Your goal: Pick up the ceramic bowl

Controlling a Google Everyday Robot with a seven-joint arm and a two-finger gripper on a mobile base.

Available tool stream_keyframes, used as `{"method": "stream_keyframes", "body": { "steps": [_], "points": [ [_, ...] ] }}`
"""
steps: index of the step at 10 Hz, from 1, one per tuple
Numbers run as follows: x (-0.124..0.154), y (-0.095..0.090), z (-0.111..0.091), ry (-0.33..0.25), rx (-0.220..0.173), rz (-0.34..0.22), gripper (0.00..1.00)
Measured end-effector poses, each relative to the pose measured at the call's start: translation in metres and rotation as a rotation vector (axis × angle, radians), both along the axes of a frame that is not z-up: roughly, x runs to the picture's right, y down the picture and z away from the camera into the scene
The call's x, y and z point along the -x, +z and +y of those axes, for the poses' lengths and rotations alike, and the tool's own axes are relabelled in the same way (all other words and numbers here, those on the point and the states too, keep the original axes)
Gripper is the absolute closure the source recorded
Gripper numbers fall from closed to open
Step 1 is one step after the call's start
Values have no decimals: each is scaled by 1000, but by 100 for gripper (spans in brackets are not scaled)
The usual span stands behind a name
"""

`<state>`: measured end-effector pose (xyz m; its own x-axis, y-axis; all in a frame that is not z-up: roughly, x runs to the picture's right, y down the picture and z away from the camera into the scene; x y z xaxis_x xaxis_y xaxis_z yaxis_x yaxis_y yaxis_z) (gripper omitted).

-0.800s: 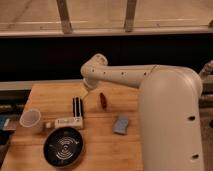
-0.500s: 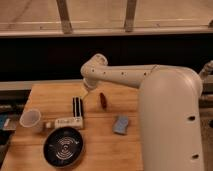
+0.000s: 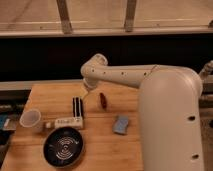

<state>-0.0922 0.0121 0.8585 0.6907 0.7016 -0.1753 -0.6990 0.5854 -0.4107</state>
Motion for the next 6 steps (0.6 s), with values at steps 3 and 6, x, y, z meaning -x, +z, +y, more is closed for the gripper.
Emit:
{"method": "stream_keyframes", "body": {
  "steps": [3, 6],
  "points": [
    [0, -1, -2, 0, -3, 0, 20],
    [0, -1, -1, 0, -2, 0, 20]
  ]
}}
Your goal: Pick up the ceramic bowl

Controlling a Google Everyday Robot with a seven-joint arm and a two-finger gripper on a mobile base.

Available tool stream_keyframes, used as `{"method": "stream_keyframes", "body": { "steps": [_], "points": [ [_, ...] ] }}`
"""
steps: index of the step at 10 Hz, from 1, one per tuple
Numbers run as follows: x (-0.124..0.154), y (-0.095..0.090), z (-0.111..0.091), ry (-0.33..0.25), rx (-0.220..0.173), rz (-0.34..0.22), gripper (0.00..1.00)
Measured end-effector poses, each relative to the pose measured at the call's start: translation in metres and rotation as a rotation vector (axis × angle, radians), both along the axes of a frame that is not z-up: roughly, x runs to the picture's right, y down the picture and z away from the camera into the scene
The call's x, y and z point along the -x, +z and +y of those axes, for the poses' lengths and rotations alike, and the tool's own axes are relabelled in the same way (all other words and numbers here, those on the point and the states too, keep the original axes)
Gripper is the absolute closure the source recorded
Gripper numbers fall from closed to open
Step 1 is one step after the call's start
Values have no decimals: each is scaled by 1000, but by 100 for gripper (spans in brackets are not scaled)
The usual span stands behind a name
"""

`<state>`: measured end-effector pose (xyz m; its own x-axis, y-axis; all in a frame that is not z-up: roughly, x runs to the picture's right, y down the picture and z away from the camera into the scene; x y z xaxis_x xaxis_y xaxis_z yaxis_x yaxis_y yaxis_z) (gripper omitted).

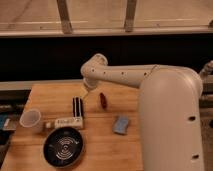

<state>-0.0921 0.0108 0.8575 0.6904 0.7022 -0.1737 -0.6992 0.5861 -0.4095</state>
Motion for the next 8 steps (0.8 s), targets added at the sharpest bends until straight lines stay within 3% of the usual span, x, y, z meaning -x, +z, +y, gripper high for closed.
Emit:
{"method": "stream_keyframes", "body": {
  "steps": [2, 8],
  "points": [
    [0, 0, 1, -2, 1, 1, 20],
    [-10, -28, 23, -60, 13, 61, 20]
  ]
}}
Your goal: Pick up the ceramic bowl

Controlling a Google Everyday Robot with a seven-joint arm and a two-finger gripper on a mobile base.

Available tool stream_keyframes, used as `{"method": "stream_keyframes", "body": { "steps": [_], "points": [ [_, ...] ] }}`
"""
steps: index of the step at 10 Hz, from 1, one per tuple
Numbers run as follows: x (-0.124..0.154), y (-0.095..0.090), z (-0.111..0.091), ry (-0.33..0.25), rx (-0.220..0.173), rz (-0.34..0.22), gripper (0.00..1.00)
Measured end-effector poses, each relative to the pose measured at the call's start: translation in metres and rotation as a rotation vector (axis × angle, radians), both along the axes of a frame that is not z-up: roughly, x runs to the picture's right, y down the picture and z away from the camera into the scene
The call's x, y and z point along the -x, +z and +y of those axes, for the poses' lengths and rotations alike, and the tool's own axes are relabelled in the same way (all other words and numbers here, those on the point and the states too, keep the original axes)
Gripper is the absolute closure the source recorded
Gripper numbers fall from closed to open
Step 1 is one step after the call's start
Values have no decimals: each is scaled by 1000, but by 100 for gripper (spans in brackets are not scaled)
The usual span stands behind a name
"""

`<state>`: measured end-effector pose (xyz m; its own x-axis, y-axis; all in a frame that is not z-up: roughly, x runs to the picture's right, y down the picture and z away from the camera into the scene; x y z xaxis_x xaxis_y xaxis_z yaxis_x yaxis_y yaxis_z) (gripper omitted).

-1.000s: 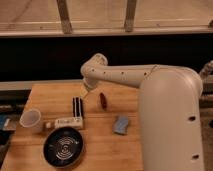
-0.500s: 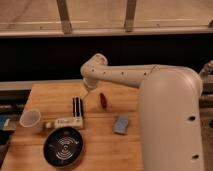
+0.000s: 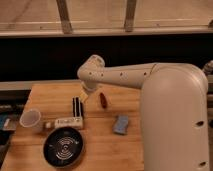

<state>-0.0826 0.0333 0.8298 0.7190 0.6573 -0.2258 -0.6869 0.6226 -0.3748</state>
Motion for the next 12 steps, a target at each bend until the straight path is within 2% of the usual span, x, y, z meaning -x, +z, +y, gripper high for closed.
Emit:
{"method": "stream_keyframes", "body": {
  "steps": [4, 6, 9, 12],
  "points": [
    [-5, -30, 28, 15, -11, 17, 20],
    [-4, -42, 56, 40, -2, 26, 20],
    [3, -40, 96, 58, 40, 19, 20],
    [4, -39, 98, 55, 46, 18, 20]
  ]
}}
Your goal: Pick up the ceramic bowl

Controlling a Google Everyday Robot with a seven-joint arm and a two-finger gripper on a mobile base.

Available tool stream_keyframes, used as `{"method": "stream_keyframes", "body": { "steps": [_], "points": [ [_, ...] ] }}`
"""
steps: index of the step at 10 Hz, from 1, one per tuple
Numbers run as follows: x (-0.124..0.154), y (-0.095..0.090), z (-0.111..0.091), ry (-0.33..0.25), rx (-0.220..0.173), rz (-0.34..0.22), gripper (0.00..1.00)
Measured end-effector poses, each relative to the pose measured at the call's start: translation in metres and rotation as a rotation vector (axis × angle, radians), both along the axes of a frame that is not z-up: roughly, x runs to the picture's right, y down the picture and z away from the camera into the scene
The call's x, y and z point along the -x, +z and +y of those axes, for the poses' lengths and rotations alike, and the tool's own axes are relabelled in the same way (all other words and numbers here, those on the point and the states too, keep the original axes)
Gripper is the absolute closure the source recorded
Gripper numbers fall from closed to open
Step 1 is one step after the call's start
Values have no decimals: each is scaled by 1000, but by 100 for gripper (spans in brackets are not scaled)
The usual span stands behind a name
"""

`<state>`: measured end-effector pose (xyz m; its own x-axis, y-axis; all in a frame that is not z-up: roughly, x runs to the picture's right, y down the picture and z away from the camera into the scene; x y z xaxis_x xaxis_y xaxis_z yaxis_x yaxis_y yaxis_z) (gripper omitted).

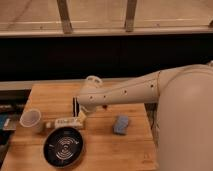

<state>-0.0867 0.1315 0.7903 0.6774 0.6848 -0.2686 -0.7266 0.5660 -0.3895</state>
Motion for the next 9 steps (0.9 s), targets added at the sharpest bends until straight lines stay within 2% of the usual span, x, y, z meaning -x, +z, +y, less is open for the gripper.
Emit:
{"method": "stream_keyframes", "body": {
  "steps": [3, 5, 7, 9],
  "points": [
    [1, 1, 0, -9, 3, 0, 20],
    [-2, 1, 4, -43, 40, 34, 20],
    [-4, -14, 24, -56, 78, 62, 20],
    [8, -28, 42, -55, 80, 51, 20]
  ]
}}
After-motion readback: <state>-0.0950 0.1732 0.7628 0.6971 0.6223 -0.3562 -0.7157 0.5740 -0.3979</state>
